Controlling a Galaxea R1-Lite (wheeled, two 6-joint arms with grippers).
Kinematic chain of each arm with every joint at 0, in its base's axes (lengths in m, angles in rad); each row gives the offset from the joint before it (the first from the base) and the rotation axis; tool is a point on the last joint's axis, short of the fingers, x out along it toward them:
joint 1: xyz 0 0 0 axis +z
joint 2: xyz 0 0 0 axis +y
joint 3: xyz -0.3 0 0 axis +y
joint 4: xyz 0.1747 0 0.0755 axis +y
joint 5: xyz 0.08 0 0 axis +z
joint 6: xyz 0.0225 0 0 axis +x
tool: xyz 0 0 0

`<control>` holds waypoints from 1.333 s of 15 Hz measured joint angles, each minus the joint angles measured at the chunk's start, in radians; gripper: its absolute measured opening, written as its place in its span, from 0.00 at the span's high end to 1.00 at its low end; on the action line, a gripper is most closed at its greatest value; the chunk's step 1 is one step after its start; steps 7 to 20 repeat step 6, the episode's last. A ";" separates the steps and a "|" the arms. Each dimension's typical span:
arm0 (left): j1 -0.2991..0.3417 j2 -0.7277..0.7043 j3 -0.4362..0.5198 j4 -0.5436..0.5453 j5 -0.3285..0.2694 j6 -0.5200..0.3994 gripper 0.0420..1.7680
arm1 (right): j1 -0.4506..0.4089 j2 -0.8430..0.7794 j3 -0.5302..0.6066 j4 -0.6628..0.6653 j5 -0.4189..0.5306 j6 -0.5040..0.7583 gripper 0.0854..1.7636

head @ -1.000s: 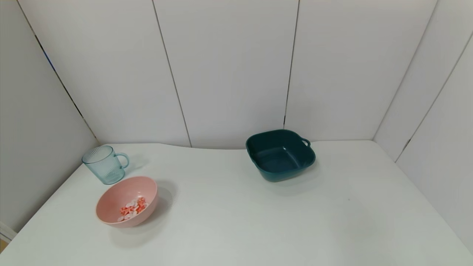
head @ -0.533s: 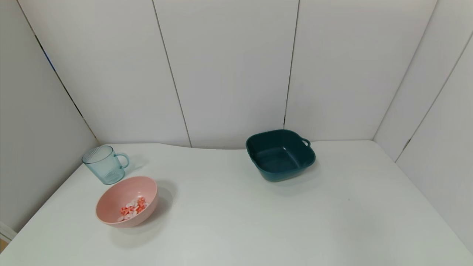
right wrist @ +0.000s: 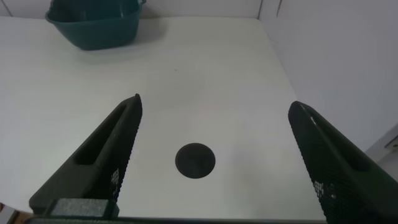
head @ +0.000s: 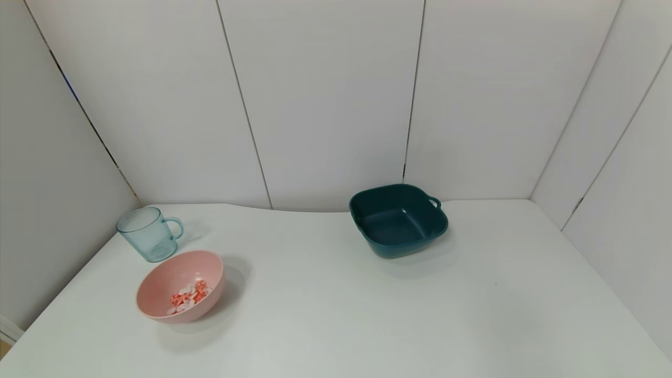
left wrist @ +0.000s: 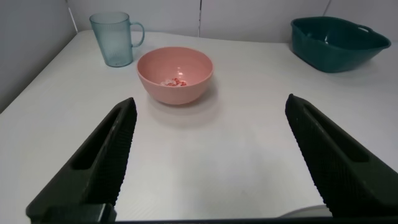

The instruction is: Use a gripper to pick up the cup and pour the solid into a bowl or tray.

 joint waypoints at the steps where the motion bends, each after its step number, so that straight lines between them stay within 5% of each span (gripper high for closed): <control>1: 0.000 0.000 0.001 0.001 0.002 -0.003 0.03 | 0.000 0.000 0.000 -0.001 0.000 0.000 0.03; 6: 0.000 0.000 0.000 0.010 0.006 0.076 0.03 | 0.000 0.000 0.000 -0.001 -0.001 0.000 0.03; 20: 0.000 0.000 0.000 0.010 0.006 0.076 0.03 | 0.000 0.000 0.000 -0.001 -0.001 0.000 0.03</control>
